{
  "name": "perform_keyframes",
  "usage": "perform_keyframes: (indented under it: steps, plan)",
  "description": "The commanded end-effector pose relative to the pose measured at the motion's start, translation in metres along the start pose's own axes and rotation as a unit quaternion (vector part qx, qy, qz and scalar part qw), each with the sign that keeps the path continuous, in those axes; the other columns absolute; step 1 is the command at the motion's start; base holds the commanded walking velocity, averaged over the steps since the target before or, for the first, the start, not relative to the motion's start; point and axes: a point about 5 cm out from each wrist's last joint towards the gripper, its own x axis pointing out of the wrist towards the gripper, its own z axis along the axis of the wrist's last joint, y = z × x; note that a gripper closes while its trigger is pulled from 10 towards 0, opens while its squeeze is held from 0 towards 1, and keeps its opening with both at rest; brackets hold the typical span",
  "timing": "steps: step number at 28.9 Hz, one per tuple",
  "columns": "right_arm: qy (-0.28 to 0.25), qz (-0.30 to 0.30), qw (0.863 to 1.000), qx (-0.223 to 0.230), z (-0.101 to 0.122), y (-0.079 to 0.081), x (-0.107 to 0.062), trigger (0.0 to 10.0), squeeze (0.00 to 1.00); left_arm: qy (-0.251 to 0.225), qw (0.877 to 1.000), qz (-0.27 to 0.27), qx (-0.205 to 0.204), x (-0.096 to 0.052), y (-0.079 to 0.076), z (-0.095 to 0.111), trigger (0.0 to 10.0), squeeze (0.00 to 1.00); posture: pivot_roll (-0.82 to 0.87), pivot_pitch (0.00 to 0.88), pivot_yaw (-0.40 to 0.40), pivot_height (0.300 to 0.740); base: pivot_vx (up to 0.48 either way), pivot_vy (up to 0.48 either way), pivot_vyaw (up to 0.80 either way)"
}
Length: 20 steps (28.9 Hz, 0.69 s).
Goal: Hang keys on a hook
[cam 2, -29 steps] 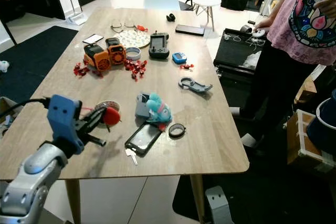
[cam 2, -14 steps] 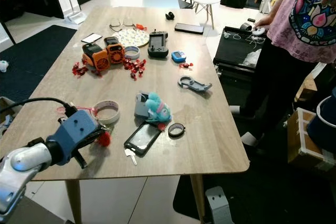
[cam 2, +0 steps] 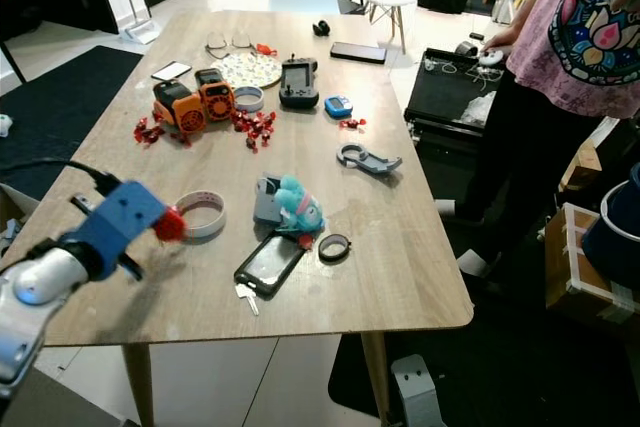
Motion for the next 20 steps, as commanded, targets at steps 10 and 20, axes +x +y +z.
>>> perform_keyframes:
  steps: [10, 20]
  plan:
    - [0.009, -0.001, 1.0, 0.002, -0.005, 0.0, -0.001, 10.0, 0.0, 0.006, 0.987, -0.116, -0.11, -0.002, -0.034, -0.001, 0.0, 0.0, 0.08, 0.079, -0.056, 0.74, 0.0, 0.0, 0.0]
    - [0.01, -0.002, 1.0, 0.004, -0.006, 0.001, -0.002, 10.0, 0.0, -0.012, 0.949, -0.102, -0.299, 0.003, -0.03, 0.009, 0.0, 0.0, 0.08, 0.083, -0.054, 0.74, 0.0, 0.0, 0.0]
